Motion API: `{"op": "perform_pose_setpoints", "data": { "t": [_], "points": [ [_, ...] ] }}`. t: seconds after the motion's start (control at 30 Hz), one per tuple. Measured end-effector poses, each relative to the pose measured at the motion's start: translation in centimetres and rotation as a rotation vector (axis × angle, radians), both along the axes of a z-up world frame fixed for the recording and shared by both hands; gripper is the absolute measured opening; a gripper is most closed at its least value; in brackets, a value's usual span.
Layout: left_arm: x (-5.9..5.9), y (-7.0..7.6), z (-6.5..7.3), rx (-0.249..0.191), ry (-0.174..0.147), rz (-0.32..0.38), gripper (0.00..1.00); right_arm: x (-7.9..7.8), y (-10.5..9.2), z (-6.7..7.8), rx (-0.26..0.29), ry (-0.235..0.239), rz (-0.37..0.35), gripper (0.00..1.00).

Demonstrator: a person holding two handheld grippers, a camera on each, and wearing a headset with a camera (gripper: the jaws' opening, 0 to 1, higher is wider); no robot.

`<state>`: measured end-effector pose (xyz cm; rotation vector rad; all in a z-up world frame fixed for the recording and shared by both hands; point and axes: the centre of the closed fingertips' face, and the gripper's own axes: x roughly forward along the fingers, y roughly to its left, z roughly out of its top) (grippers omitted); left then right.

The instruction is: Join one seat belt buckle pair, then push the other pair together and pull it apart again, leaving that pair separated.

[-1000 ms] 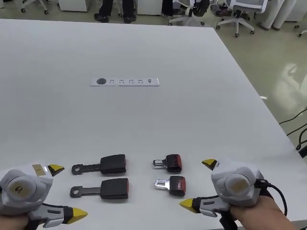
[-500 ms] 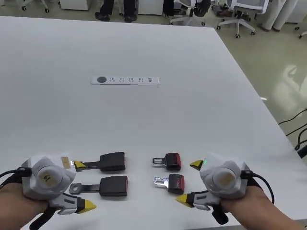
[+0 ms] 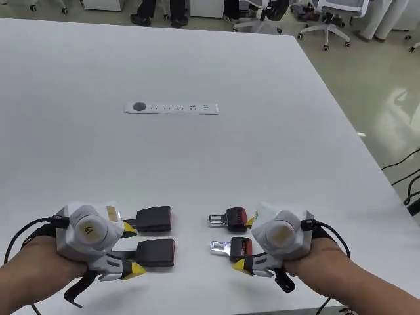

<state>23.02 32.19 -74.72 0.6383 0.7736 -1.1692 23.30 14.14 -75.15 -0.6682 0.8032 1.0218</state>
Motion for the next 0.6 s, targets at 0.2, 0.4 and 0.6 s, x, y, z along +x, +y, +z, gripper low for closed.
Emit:
{"op": "perform_pose_setpoints", "data": {
  "t": [0.2, 0.4, 0.6],
  "points": [
    [0.4, -0.6, -0.3, 0.000, 0.010, -0.010, 0.45, -0.3, -0.4, -0.9, -0.026, 0.030, 0.032, 0.40],
    [0.3, -1.1, -1.4, 0.027, 0.027, -0.063, 0.43, -0.1, -0.8, -1.9, -0.043, 0.056, 0.051, 0.36],
    [0.2, -1.6, -1.7, 0.049, 0.043, -0.096, 0.42, 0.1, -0.9, -2.5, -0.053, 0.072, 0.059, 0.33]
  ]
}}
